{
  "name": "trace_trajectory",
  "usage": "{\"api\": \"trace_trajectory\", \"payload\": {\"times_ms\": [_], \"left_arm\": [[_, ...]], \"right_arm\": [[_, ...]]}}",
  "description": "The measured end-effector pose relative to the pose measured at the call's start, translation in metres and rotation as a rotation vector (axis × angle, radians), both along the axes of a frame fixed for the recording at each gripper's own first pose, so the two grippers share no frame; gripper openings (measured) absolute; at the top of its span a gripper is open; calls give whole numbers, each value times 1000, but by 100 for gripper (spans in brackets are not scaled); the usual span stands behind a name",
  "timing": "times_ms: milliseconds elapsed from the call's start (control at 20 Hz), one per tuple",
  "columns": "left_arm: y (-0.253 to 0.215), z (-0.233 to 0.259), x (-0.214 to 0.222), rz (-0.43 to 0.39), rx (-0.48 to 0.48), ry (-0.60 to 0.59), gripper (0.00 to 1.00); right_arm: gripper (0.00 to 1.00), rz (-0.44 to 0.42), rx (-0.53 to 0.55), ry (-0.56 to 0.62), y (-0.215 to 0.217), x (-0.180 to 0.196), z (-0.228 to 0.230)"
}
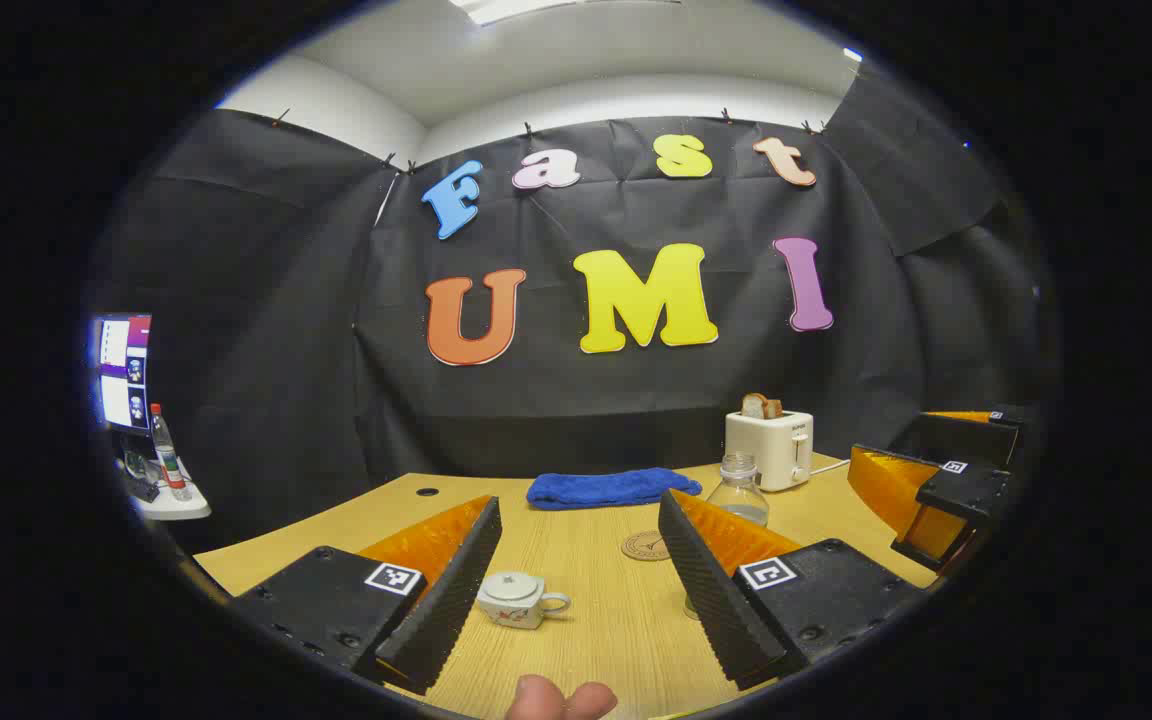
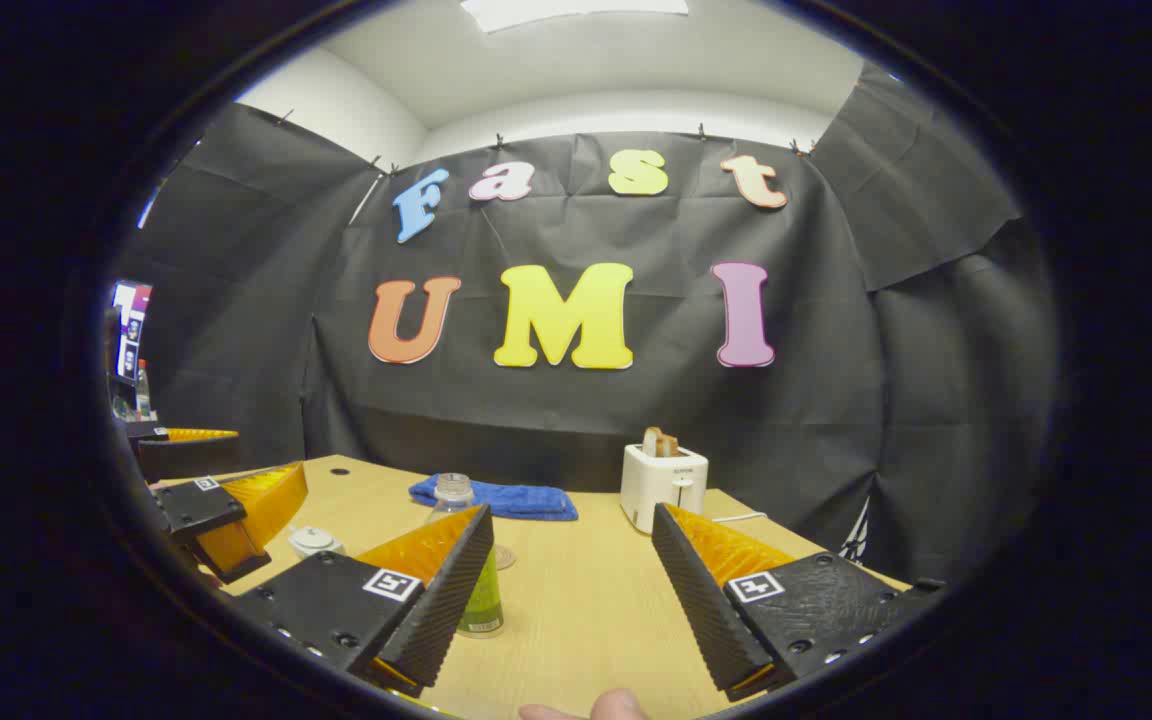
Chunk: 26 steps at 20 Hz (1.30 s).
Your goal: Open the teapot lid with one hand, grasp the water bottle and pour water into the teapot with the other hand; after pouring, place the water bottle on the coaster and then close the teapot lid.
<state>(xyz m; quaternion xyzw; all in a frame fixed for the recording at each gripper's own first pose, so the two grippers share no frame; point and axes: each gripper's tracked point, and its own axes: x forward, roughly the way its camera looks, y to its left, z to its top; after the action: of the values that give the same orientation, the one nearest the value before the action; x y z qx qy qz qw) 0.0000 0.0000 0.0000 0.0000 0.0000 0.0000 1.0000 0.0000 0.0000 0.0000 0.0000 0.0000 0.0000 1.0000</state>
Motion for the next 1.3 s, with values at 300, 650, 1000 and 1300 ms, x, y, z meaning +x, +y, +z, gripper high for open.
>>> {"api": "trace_trajectory", "payload": {"times_ms": [300,650,1000,1300], "left_arm": [[6,-4,3,7,1,13,99],[8,-7,5,-1,3,18,99],[6,-5,3,-4,6,9,99],[2,-6,4,0,6,15,99]], "right_arm": [[95,8,25,14,5,3,-7],[97,12,19,24,8,2,-8],[95,10,15,18,7,0,-7],[95,8,28,20,0,-2,-11]]}}
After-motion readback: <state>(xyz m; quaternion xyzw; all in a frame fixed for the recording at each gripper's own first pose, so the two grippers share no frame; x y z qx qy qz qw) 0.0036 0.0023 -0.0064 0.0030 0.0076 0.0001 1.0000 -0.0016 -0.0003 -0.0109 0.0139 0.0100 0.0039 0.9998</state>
